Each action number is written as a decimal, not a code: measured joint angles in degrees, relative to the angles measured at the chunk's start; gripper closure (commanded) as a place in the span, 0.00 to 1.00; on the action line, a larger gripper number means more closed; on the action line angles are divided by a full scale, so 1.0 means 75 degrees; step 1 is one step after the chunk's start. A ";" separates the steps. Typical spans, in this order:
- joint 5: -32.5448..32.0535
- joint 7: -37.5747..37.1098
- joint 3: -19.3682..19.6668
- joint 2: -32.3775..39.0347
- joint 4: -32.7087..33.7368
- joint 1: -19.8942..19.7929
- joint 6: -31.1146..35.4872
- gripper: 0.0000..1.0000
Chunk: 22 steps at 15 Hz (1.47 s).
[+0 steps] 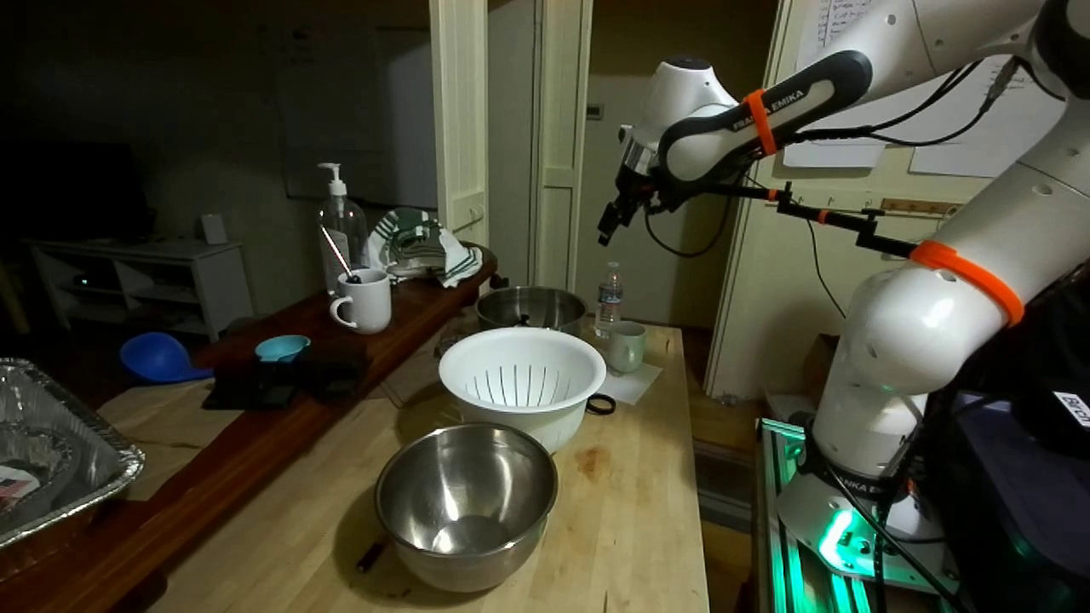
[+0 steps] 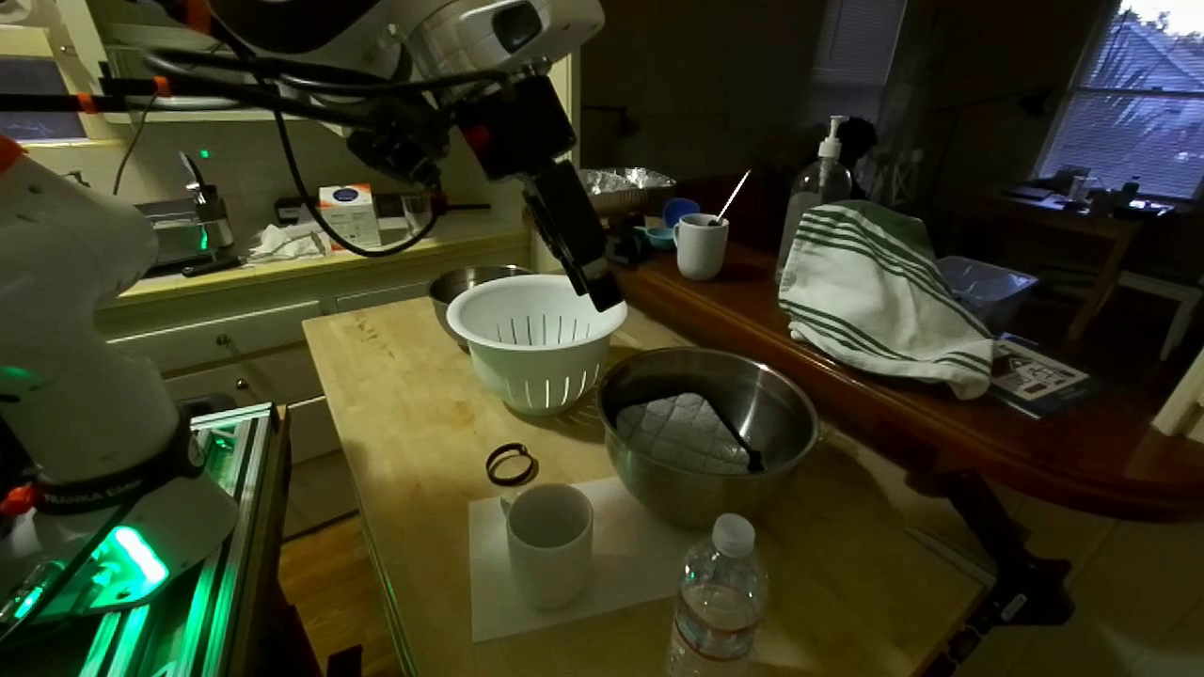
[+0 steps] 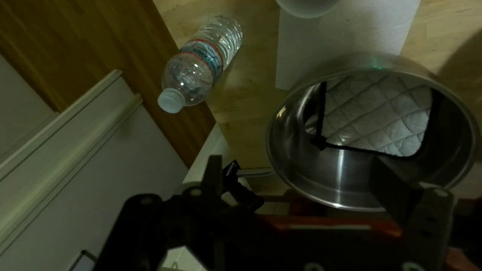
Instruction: Take the white cloth out of the silver bowl on the right and place it in the white colander then take the cutlery out of the bowl on the right and put them in the bowl on the left.
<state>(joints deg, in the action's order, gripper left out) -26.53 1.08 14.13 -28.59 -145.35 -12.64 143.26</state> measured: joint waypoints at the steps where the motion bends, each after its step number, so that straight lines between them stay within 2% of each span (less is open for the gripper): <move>1: 0.0239 0.0371 -0.0013 0.0204 0.0140 0.0071 -0.0043 0.00; 3: 0.0603 0.0982 -0.0076 0.0637 0.0558 0.0240 -0.0588 0.00; 5: 0.0589 0.1093 -0.0256 0.0993 0.0981 0.0227 -0.1099 0.00; 13: 0.0667 0.1159 -0.0320 0.1231 0.1197 0.0198 -0.1160 0.00; 15: 0.1207 0.1306 -0.0294 0.1380 0.1282 0.0336 -0.0927 0.00; 18: 0.2209 0.1620 -0.0232 0.2126 0.1923 0.0571 -0.0868 0.00; 20: 0.2655 0.1751 -0.0227 0.2859 0.2576 0.0600 -0.1118 0.00; 22: 0.2722 0.1752 -0.0243 0.3590 0.3239 0.0590 -0.1553 0.00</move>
<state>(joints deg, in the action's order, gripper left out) -6.12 14.22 12.31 -1.67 -121.05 -8.22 131.61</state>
